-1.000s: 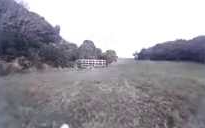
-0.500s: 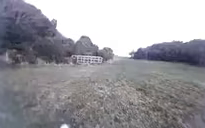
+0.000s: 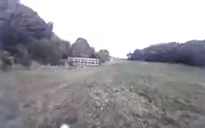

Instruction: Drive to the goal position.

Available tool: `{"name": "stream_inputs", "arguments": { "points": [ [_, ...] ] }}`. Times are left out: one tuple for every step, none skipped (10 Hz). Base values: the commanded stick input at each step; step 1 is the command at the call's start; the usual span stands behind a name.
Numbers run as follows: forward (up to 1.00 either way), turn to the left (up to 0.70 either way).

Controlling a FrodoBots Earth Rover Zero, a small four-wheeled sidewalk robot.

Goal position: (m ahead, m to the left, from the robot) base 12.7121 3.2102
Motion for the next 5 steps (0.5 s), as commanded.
{"name": "stream_inputs", "arguments": {
  "points": [
    [0.7, -0.2],
    [0.7, -0.21],
    [0.7, -0.21],
    [0.7, -0.12],
    [0.7, 0.0]
  ]
}}
